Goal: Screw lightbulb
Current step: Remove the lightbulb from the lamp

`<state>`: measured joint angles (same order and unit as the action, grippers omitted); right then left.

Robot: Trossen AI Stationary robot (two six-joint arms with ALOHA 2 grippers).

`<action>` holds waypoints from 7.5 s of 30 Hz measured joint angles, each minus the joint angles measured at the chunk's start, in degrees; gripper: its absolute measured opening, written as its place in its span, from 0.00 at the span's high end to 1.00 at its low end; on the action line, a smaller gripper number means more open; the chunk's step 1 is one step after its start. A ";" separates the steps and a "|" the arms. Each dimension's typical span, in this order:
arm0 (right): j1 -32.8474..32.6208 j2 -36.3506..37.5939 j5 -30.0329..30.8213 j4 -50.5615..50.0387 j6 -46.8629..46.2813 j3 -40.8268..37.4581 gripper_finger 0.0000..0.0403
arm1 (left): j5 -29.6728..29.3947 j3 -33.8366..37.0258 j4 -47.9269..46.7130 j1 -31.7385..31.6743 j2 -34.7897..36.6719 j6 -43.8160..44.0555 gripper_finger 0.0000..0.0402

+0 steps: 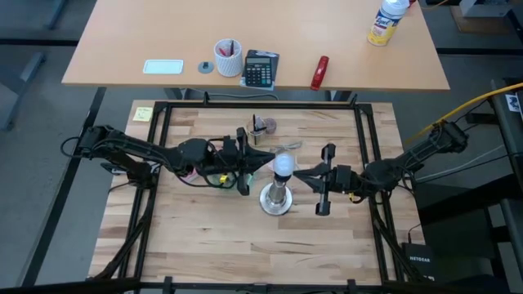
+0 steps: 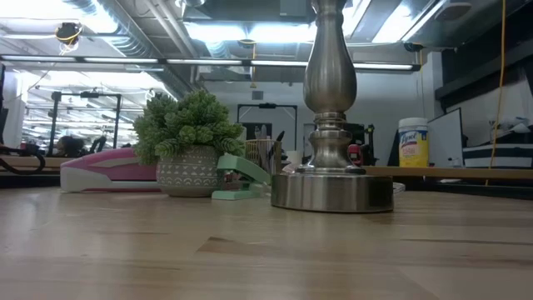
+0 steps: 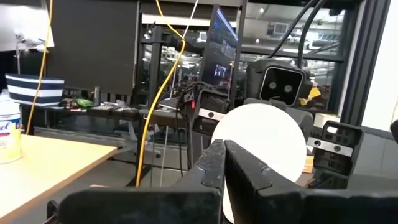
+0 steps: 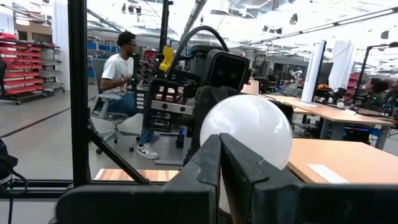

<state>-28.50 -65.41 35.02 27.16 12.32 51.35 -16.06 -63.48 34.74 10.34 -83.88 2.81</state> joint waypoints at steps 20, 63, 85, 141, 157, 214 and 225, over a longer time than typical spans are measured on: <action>1.36 0.00 2.21 -0.22 -0.25 0.00 0.96 | -0.09 0.00 -0.02 2.64 0.11 -1.92 1.00; -4.73 0.00 5.47 0.39 1.59 -0.02 0.96 | -3.61 0.00 5.67 0.69 -3.76 -1.38 1.00; -2.32 0.00 7.47 0.50 1.46 -0.02 0.96 | -4.43 0.00 7.41 4.62 -3.54 -4.31 1.00; -4.17 -0.48 5.80 1.14 3.11 0.02 0.96 | -8.50 -0.04 7.76 3.73 -3.72 -4.98 1.00; -3.07 -0.44 9.38 1.47 2.53 0.02 0.96 | -9.03 0.02 7.70 5.94 -3.63 -6.23 1.00; -3.82 -1.49 11.32 3.19 4.43 0.00 0.96 | -7.58 0.00 8.10 5.31 -3.55 -5.81 1.00; -2.08 -1.51 14.92 3.21 4.43 0.02 0.96 | -6.44 -0.02 7.63 7.32 -3.76 -6.20 1.00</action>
<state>-30.58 -66.92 49.94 30.37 16.75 51.37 -22.50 -63.51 42.38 17.66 -87.64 -3.39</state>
